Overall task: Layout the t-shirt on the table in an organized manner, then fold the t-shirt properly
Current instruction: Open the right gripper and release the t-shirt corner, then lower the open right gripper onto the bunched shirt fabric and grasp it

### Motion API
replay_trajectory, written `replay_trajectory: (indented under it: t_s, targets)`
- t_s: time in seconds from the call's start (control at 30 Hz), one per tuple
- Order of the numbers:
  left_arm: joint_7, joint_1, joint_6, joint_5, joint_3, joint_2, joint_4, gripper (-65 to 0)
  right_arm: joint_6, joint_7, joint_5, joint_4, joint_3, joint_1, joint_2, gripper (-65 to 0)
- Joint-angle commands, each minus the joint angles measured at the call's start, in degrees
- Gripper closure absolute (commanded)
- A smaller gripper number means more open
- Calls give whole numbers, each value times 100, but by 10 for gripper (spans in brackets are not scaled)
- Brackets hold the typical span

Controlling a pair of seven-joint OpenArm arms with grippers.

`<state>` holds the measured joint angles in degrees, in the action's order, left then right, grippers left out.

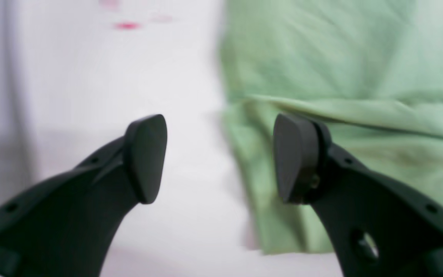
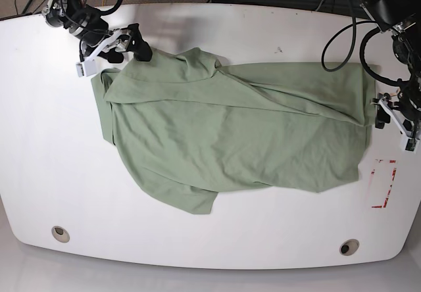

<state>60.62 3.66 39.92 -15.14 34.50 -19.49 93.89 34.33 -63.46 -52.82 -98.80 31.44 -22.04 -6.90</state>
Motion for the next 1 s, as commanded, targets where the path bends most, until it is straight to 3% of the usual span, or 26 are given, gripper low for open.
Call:
replay_trajectory:
  t_s: [0.0, 0.2, 0.43, 0.7, 0.77, 0.83, 0.97]
  targets:
    - [-88, 69, 8, -64, 18, -78, 101, -408, 27, 91, -129, 206, 8, 81, -36, -612]
    - [-80, 69, 8, -64, 167, -95, 110, -408, 27, 91, -138, 320, -28, 90, -9, -612]
    - [-80, 51, 8, -56, 378, -87, 321, -408, 18, 91, -182, 285, -581, 64, -1, -612]
    - [-80, 43, 8, -56, 387, -78, 339, -408, 0, 100, -138, 294, -713, 81, 228, -599]
    - [-80, 43, 8, -56, 387, -78, 348, -408, 0, 100, -138, 294, -722, 90, 228, -555]
    - [-80, 43, 8, -56, 387, -78, 348, -408, 18, 100, -138, 294, -722, 90, 228, -466]
    - [-80, 43, 8, -56, 387, -78, 348, -408, 27, 100, -138, 294, -731, 160, 219, -227]
